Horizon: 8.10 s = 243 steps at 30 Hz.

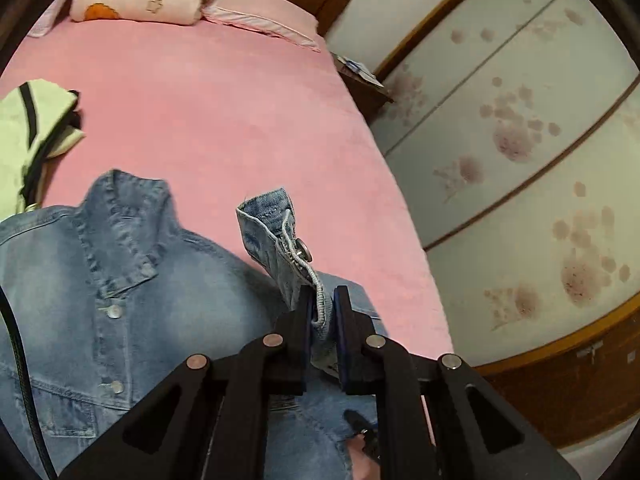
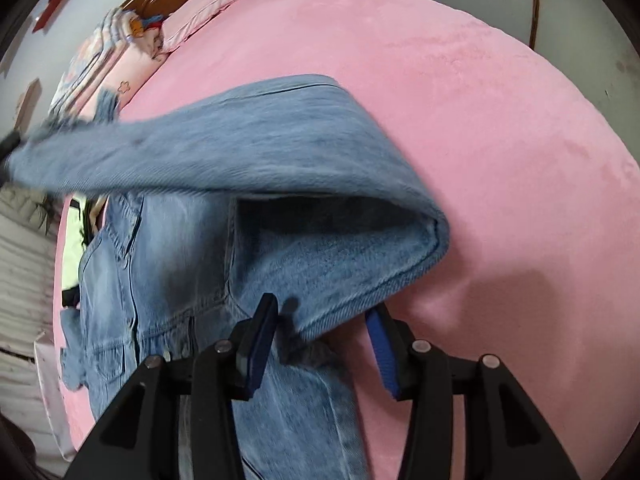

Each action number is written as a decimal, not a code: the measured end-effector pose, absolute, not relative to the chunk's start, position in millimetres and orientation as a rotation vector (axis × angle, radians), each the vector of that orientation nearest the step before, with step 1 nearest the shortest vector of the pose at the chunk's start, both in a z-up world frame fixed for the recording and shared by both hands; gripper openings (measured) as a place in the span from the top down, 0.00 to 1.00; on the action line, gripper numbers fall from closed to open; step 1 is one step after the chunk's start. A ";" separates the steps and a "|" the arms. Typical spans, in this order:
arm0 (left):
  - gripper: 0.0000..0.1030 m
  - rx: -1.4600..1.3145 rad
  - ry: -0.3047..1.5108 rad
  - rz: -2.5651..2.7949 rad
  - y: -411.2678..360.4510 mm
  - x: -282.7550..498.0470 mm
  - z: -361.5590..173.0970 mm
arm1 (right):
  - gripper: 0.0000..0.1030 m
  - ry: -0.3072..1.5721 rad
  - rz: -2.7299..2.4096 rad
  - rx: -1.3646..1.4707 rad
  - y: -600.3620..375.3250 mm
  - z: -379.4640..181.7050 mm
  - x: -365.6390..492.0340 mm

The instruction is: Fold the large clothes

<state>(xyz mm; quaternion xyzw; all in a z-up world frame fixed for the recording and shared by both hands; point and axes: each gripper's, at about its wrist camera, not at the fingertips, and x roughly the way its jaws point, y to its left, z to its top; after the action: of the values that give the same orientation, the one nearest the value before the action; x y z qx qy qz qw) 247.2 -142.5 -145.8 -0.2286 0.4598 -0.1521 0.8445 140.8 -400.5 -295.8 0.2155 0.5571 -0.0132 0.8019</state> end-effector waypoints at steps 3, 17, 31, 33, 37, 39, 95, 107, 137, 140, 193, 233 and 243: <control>0.93 -0.461 0.939 -0.262 -120.1 242.1 -144.5 | 0.56 1.160 -0.053 0.373 -392.0 -289.0 148.0; 0.95 -0.405 0.932 0.158 22.1 217.5 -210.2 | 0.96 1.038 -0.034 -0.284 -285.4 -284.3 156.0; 0.92 -0.402 1.178 0.274 59.2 177.2 -323.4 | 0.53 1.137 0.086 -0.431 -249.9 -300.6 129.2; 0.89 -0.401 1.221 0.262 61.9 172.0 -331.3 | 0.53 1.154 0.110 -0.391 -255.8 -293.3 126.6; 0.78 -0.388 1.267 0.238 67.4 163.2 -332.6 | 0.53 1.180 0.165 -0.303 -266.9 -276.9 123.3; 0.70 -0.414 1.263 0.216 72.9 164.0 -324.7 | 0.53 1.191 0.196 -0.234 -274.1 -266.8 123.7; 0.34 -0.013 1.174 0.175 16.9 228.7 -268.3 | 0.84 1.084 0.093 -0.067 -313.4 -256.2 227.0; 0.37 -0.087 1.273 0.199 -22.1 166.3 -337.0 | 0.97 1.206 0.081 -0.186 -294.3 -321.6 128.9; 0.20 -0.190 1.097 0.228 -80.7 112.1 -126.2 | 0.84 1.151 0.319 -0.103 -292.9 -160.3 111.4; 0.20 -0.226 1.052 0.225 -77.6 98.8 -101.0 | 0.84 1.109 0.330 -0.083 -287.8 -138.4 109.8; 0.67 -1.010 0.948 0.695 561.0 -22.7 -347.5 | 0.84 1.058 0.592 -0.202 238.3 -249.7 105.8; 0.97 -0.345 0.985 -0.408 -54.9 178.4 -273.7 | 0.84 1.064 0.031 0.075 -140.8 -247.8 130.4; 0.71 -0.392 1.114 -0.428 -52.2 168.8 -313.6 | 0.84 1.145 0.058 0.178 -186.1 -268.8 131.3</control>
<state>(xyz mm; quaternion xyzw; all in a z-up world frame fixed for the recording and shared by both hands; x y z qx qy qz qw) 168.8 -52.2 -313.6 -0.1832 0.5213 -0.2003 0.8091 131.3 -186.1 -268.8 0.0843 0.5408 0.0273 0.8364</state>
